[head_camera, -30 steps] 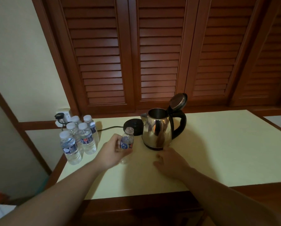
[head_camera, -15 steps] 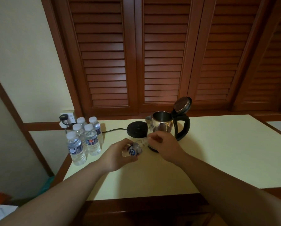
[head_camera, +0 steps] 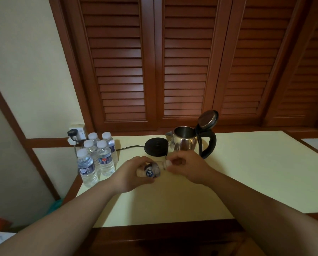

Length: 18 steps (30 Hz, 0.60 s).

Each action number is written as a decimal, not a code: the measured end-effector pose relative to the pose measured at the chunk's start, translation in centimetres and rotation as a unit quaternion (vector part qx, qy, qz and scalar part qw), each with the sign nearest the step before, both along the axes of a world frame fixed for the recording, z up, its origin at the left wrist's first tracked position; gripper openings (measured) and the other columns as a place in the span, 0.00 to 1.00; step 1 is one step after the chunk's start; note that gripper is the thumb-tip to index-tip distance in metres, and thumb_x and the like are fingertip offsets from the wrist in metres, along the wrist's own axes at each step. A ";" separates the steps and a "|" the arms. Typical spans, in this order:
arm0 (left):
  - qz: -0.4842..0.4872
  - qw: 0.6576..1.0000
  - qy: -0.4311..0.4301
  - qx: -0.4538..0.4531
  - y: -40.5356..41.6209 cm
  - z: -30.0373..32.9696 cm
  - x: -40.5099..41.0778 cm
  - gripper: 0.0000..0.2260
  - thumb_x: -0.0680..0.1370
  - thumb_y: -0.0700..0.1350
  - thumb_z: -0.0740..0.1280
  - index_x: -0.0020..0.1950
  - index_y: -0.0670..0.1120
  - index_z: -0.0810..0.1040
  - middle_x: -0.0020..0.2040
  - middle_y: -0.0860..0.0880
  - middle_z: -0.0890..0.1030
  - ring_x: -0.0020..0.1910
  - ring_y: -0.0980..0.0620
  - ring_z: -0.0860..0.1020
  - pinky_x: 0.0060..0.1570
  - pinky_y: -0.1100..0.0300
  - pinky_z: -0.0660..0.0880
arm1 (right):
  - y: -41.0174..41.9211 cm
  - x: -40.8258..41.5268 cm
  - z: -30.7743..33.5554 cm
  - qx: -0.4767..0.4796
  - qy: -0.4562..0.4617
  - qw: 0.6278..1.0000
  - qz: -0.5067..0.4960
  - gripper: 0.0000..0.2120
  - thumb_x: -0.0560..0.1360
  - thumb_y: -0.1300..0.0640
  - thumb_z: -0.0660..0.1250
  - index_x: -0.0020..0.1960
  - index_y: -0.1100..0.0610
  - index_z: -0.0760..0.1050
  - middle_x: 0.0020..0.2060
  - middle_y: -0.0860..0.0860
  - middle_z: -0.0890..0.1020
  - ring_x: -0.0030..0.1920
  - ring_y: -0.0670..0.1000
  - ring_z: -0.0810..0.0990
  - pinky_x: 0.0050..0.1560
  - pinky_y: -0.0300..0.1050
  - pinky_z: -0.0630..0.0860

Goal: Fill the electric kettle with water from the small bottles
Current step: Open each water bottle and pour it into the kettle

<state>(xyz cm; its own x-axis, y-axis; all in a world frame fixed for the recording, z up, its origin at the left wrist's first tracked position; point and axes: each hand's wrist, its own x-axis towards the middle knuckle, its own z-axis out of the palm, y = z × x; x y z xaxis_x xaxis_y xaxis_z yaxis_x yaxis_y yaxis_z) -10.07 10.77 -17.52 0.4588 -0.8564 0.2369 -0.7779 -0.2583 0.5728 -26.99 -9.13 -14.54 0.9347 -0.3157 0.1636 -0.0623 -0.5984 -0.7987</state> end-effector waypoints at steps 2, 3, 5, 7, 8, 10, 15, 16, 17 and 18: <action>0.004 1.000 -0.023 -0.018 -0.4 0.0 -0.3 0.24 0.70 0.55 0.81 0.64 0.58 0.78 0.53 0.55 0.78 0.51 0.59 0.78 0.51 0.63 0.76 | 0.3 -0.1 -0.4 -0.029 0.018 0.999 -0.026 0.13 0.82 0.47 0.67 0.50 0.58 0.80 0.41 0.56 0.83 0.36 0.52 0.81 0.40 0.45 0.79; 0.005 0.999 -0.034 -0.025 -0.7 -0.1 -0.5 0.25 0.70 0.55 0.80 0.64 0.58 0.77 0.53 0.56 0.78 0.50 0.59 0.78 0.49 0.65 0.74 | 0.5 -0.1 -0.7 -0.048 0.023 0.998 -0.044 0.16 0.83 0.45 0.64 0.47 0.57 0.78 0.38 0.58 0.81 0.33 0.52 0.77 0.38 0.48 0.76; 0.002 0.999 -0.045 -0.027 -1.3 -0.2 -1.1 0.25 0.71 0.55 0.80 0.66 0.59 0.77 0.53 0.56 0.76 0.51 0.58 0.77 0.48 0.69 0.72 | 0.8 -0.5 -1.2 -0.070 0.033 0.994 -0.080 0.20 0.85 0.43 0.57 0.43 0.55 0.76 0.32 0.56 0.76 0.31 0.48 0.72 0.37 0.50 0.71; -0.002 0.999 -0.042 -0.025 -1.8 -0.4 -1.4 0.25 0.72 0.55 0.79 0.67 0.59 0.77 0.54 0.56 0.76 0.51 0.58 0.77 0.49 0.70 0.70 | 0.8 -1.1 -1.1 -0.080 0.034 0.990 -0.110 0.20 0.85 0.42 0.57 0.44 0.53 0.77 0.33 0.52 0.77 0.32 0.49 0.74 0.36 0.54 0.73; -0.001 0.999 -0.035 -0.025 -1.9 -0.6 -1.5 0.25 0.72 0.55 0.79 0.67 0.59 0.77 0.54 0.57 0.76 0.52 0.58 0.77 0.49 0.70 0.70 | 0.6 -1.4 -1.0 -0.073 0.031 0.990 -0.113 0.17 0.84 0.43 0.59 0.46 0.53 0.77 0.36 0.52 0.79 0.35 0.50 0.77 0.36 0.54 0.76; 0.000 0.999 -0.023 -0.026 -1.9 -0.8 -1.8 0.24 0.72 0.54 0.79 0.66 0.58 0.78 0.53 0.58 0.76 0.51 0.58 0.77 0.48 0.71 0.70 | -0.1 -2.1 -0.7 -0.024 0.032 0.996 -0.080 0.10 0.82 0.46 0.67 0.54 0.53 0.78 0.46 0.51 0.81 0.43 0.50 0.82 0.35 0.44 0.81; -0.019 0.999 -0.019 -0.029 -2.6 -1.2 -2.6 0.25 0.71 0.54 0.80 0.65 0.58 0.79 0.55 0.57 0.78 0.51 0.59 0.76 0.52 0.66 0.74 | -0.2 -3.9 -0.4 -0.035 0.052 0.996 -0.060 0.10 0.82 0.47 0.68 0.52 0.54 0.78 0.44 0.52 0.82 0.42 0.47 0.83 0.37 0.40 0.82; -0.019 0.999 -0.025 -0.033 -3.0 -1.2 -2.9 0.25 0.71 0.54 0.80 0.66 0.57 0.79 0.55 0.57 0.77 0.52 0.59 0.76 0.52 0.66 0.74 | -0.1 -4.2 -0.3 -0.044 0.058 0.994 -0.077 0.12 0.83 0.46 0.65 0.50 0.54 0.78 0.42 0.53 0.82 0.40 0.49 0.83 0.37 0.43 0.82; -0.022 0.999 -0.031 -0.039 -3.5 -1.2 -3.3 0.25 0.71 0.54 0.80 0.66 0.58 0.78 0.56 0.57 0.77 0.52 0.59 0.76 0.53 0.66 0.74 | 0.0 -4.5 -0.2 -0.052 0.063 0.992 -0.099 0.15 0.83 0.44 0.63 0.48 0.55 0.78 0.41 0.55 0.82 0.40 0.52 0.83 0.39 0.49 0.82; -0.027 0.998 -0.034 -0.047 -4.0 -1.2 -3.7 0.25 0.71 0.53 0.80 0.66 0.59 0.78 0.56 0.57 0.76 0.52 0.59 0.75 0.53 0.66 0.74 | -0.1 -4.8 -0.2 -0.060 0.062 0.989 -0.121 0.19 0.84 0.43 0.60 0.47 0.56 0.78 0.40 0.56 0.82 0.40 0.55 0.83 0.42 0.54 0.81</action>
